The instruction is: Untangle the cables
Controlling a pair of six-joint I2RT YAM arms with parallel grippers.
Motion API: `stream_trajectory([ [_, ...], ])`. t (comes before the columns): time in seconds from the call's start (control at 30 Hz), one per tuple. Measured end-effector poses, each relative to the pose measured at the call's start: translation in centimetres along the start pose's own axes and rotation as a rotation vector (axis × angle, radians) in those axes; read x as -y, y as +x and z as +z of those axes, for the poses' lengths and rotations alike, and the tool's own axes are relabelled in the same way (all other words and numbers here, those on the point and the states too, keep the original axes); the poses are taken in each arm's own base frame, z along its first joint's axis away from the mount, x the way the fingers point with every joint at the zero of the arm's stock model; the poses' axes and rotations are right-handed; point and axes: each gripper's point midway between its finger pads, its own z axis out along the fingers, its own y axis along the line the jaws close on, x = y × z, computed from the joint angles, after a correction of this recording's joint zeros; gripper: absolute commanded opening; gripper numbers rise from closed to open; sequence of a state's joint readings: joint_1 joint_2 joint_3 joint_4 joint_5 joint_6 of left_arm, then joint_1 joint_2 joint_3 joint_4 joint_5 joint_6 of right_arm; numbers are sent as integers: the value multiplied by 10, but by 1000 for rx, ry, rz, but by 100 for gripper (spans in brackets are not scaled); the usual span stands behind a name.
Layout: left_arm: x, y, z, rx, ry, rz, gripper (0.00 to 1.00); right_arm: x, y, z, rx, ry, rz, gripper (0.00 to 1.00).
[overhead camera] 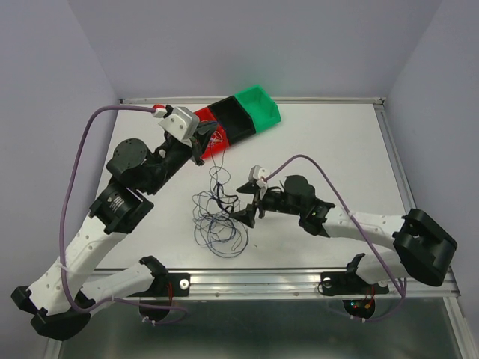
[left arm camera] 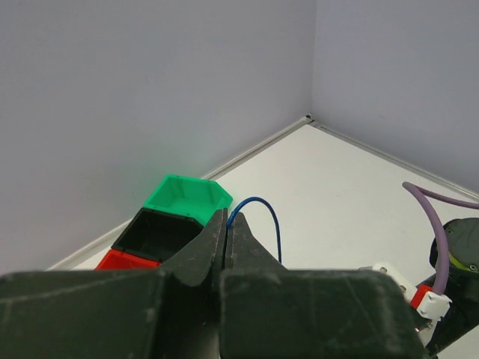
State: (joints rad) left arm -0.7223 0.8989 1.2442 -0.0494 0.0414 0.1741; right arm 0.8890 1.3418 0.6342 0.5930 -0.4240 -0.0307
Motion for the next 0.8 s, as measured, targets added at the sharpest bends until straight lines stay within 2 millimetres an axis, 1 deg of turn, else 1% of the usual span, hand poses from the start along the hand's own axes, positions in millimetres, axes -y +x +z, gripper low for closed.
stream_trajectory([
  [0.07, 0, 1, 0, -3, 0, 0, 0, -4, -3, 0, 5, 2, -4, 88],
  [0.1, 0, 2, 0, -6, 0, 0, 0, -4, -8, -2, 14, 12, -8, 88],
  [0.13, 0, 2, 0, -8, 1, 0, 0, -4, -14, -5, 27, 20, -12, 87],
  [0.17, 0, 3, 0, -10, 0, 0, 0, -4, -27, -10, 58, 29, -25, 86],
  [0.27, 0, 4, 0, -17, 2, 0, 0, -10, -56, -20, 133, 22, -58, 86],
  [0.33, 1, 5, -1, -22, 5, 0, 0, -14, -61, -19, 143, 4, -65, 85],
  [0.4, 2, 5, -1, -23, 11, 0, 0, -14, -55, -11, 121, -7, -61, 85],
  [0.53, 4, 6, -1, -24, 22, 0, 0, -8, -27, 5, 40, -1, -43, 86],
  [0.6, 5, 6, -1, -25, 28, -1, 0, -5, -15, 9, 5, 9, -37, 86],
  [0.63, 6, 5, -1, -24, 32, -1, 0, -2, -9, 11, -11, 21, -36, 82],
  [0.67, 6, 4, -1, -23, 34, -1, 0, 1, -5, 13, -22, 30, -35, 74],
  [0.7, 6, 3, 0, -21, 37, -1, 0, 3, -4, 15, -28, 36, -38, 65],
  [0.73, 7, 2, 0, -18, 38, -1, 0, 5, -2, 17, -35, 48, -41, 51],
  [0.8, 7, 1, 1, -18, 40, -1, 0, 8, -3, 21, -37, 63, -45, 41],
])
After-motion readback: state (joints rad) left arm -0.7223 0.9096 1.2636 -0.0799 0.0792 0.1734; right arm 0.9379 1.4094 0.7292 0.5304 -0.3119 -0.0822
